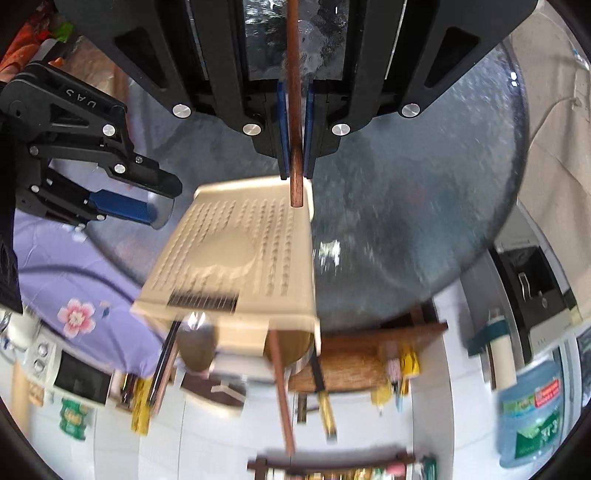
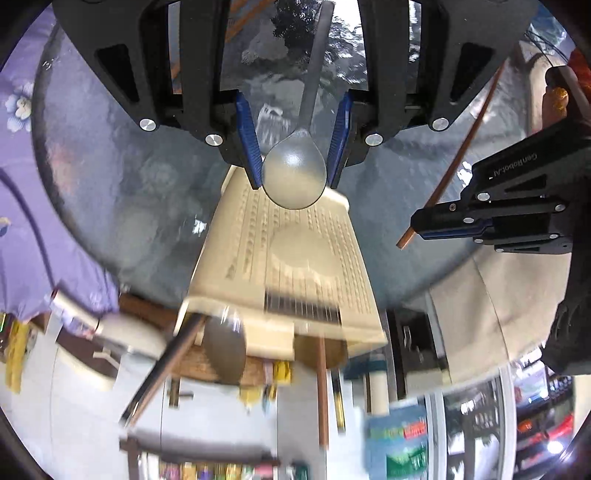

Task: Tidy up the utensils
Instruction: 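Lift the chopstick and spoon over the holder and release both into it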

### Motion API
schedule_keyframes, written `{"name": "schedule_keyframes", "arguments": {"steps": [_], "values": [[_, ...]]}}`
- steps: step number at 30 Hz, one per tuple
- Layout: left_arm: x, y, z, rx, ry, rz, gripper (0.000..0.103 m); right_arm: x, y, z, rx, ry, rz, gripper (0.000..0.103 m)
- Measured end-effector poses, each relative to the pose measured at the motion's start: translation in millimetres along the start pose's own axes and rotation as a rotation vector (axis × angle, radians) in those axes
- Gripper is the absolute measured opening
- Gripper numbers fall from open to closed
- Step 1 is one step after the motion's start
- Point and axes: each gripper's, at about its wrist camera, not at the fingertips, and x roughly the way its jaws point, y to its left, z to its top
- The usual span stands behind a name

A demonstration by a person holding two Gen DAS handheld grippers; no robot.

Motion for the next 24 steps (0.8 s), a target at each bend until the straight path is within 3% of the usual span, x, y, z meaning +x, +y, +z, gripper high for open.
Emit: {"name": "schedule_keyframes", "arguments": {"steps": [6, 11, 24], "values": [[-53.7, -12.2, 19.8, 0.023, -0.136, -0.025, 0.007, -47.0, -1.7, 17.2, 0.002, -0.099, 0.018, 0.036], [-95.4, -18.6, 28.7, 0.026, -0.242, -0.032, 0.007, -71.0, -0.4, 28.3, 0.014, -0.121, 0.058, 0.036], [-117.4, -11.9, 63.4, 0.032, -0.296, -0.057, 0.007, -84.3, 4.7, 58.9, 0.009, -0.142, 0.094, 0.036]]}}
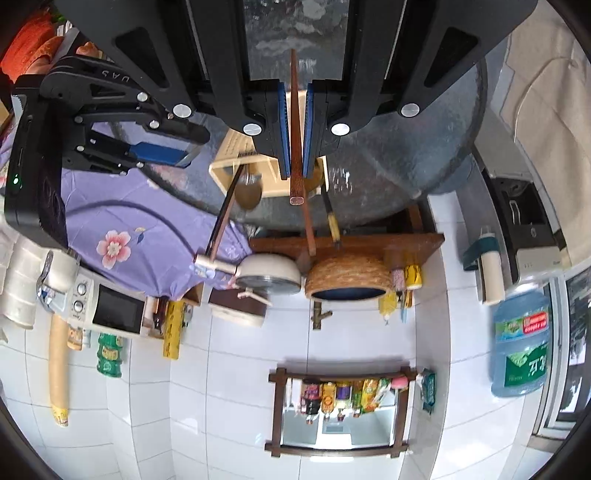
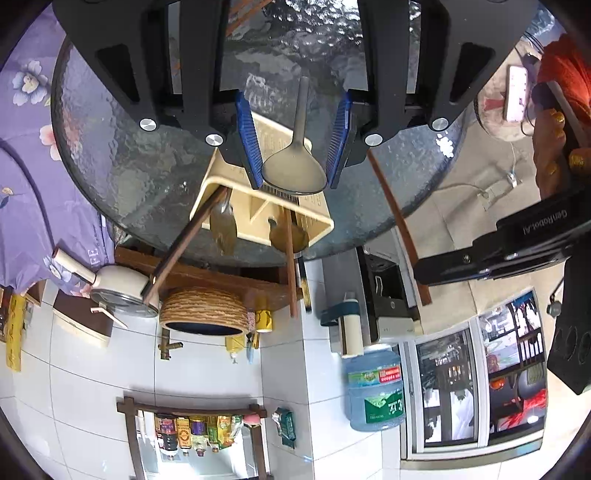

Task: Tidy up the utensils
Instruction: 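Lift the chopstick and spoon over the holder and release both into it, then move both tools to the last wooden chopsticks and grasp one with the right tool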

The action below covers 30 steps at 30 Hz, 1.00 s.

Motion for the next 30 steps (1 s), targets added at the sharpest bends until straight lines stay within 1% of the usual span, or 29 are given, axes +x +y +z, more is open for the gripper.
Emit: {"name": "schedule_keyframes", "arguments": {"steps": [4, 10, 13, 15, 17, 19, 23, 26, 30], "values": [[-12.9, 5.7, 42.9, -0.023, -0.059, -0.032, 0.007, -13.0, -5.9, 34.0, 0.01, -0.053, 0.009, 0.036], [-23.6, 5.8, 105.9, -0.048, -0.152, -0.019, 0.007, -32.9, -23.3, 96.4, 0.047, -0.145, -0.007, 0.036], [-17.8, 4.6, 125.6, -0.063, -0.169, -0.008, 0.007, -35.1, -34.2, 120.0, 0.069, -0.18, -0.035, 0.036], [-8.3, 3.6, 130.8, -0.075, -0.166, 0.0, 0.007, -31.7, -38.6, 126.3, 0.073, -0.191, -0.065, 0.036], [6.2, 2.8, 127.2, -0.079, -0.154, 0.016, 0.007, -22.2, -43.0, 123.9, 0.075, -0.19, -0.095, 0.036], [20.5, 3.6, 118.1, -0.083, -0.135, 0.03, 0.007, -6.6, -49.4, 112.4, 0.089, -0.163, -0.11, 0.036], [59.2, 1.6, 84.3, -0.065, -0.055, 0.068, 0.007, 28.8, -58.1, 80.3, 0.116, -0.093, -0.128, 0.036], [82.9, 3.0, 57.1, -0.079, 0.015, 0.058, 0.007, 47.3, -57.8, 59.6, 0.119, -0.057, -0.13, 0.036], [100.8, 7.2, 31.9, -0.088, 0.073, 0.055, 0.007, 66.3, -55.4, 35.2, 0.112, -0.016, -0.145, 0.036]]}}
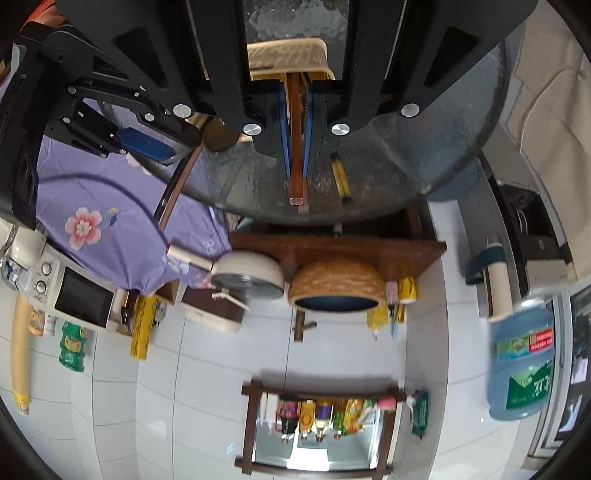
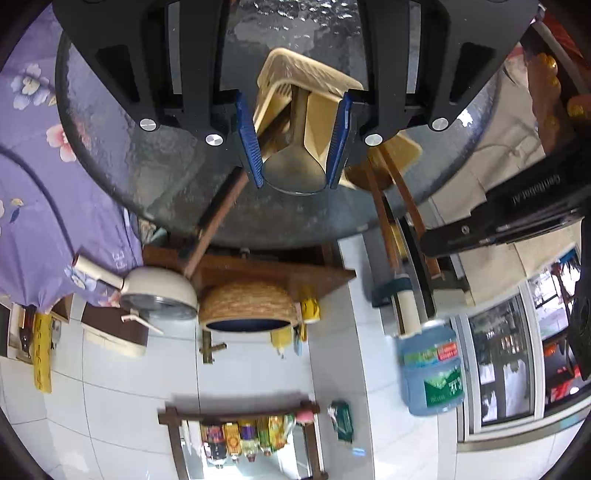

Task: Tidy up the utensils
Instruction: 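Move both tools to the last wooden chopsticks and grasp one with the right tool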

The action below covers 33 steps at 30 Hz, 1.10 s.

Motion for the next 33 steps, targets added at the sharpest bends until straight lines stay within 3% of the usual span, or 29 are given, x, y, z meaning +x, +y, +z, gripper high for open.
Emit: {"name": "schedule_keyframes", "arguments": {"steps": [9, 11, 13, 16, 18, 21, 24, 28, 30, 33], "values": [[18.4, 4.9, -22.0, -0.007, 0.053, -0.002, 0.007, 9.5, 5.7, -22.0, -0.045, 0.003, -0.029, 0.036], [16.4, 4.9, -22.4, -0.008, 0.047, -0.004, 0.007, 9.3, 3.5, -22.1, -0.036, -0.003, -0.027, 0.043], [12.3, 3.3, -22.3, 0.001, 0.041, -0.003, 0.012, 2.7, 2.4, -23.1, -0.029, -0.031, -0.026, 0.063], [-5.6, -0.2, -27.4, 0.024, 0.004, 0.007, 0.044, -14.2, 1.8, -24.5, -0.026, -0.07, -0.026, 0.063], [-20.4, -1.1, -34.7, 0.025, -0.035, 0.008, 0.072, -30.3, 1.1, -29.5, -0.022, -0.09, -0.041, 0.063], [-36.5, -3.6, -52.3, 0.028, -0.047, -0.001, 0.084, -47.1, -3.5, -43.4, -0.008, -0.081, -0.057, 0.066], [-37.7, -9.6, -79.6, 0.056, 0.01, -0.014, 0.085, -54.5, -15.4, -68.7, 0.031, -0.035, -0.107, 0.07], [-24.2, -19.3, -124.3, 0.116, 0.112, 0.01, 0.085, -43.3, -40.5, -120.9, 0.089, 0.124, -0.21, 0.07], [-14.9, -19.9, -148.4, 0.118, 0.171, 0.026, 0.084, -37.7, -52.5, -139.9, 0.133, 0.182, -0.218, 0.07], [-6.3, -16.4, -168.5, 0.078, 0.238, -0.003, 0.081, -27.5, -69.9, -170.5, 0.21, 0.274, -0.234, 0.057]]}}
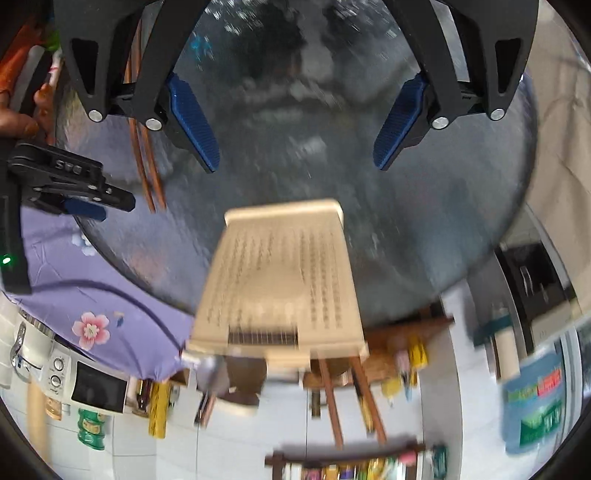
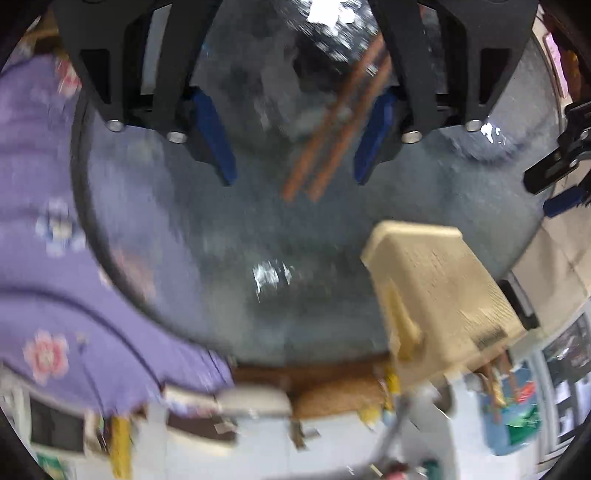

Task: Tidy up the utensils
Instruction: 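Move both tools to the last wooden chopsticks and grasp one with the right tool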

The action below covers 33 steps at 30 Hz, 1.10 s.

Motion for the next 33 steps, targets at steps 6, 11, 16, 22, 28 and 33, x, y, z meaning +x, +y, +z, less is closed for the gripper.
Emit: {"name": "schedule_keyframes", "arguments": {"steps": [6, 11, 16, 22, 28, 33], "values": [[3.8, -1.5, -14.1, -0.013, 0.014, 0.013, 0.079, 13.8, 1.6, -16.4, 0.035, 0.05, 0.013, 0.052], [6.5, -6.4, -19.8, -0.001, 0.027, 0.014, 0.079, 19.9, 18.5, -15.0, -0.009, 0.049, -0.05, 0.041], [9.9, -9.7, -22.2, 0.001, 0.041, 0.008, 0.079, 22.4, 15.7, -14.3, -0.046, 0.055, -0.039, 0.035], [16.3, -20.9, -21.6, 0.024, 0.059, -0.019, 0.079, 24.9, 12.7, -9.4, -0.106, 0.058, -0.039, 0.017], [25.1, -38.3, -19.5, 0.066, 0.088, -0.044, 0.078, 25.1, 4.4, -5.5, -0.122, 0.063, -0.021, 0.015], [36.4, -49.9, -15.3, 0.056, 0.136, -0.108, 0.059, 26.4, -4.9, -1.1, -0.154, 0.06, -0.048, 0.014]]}}
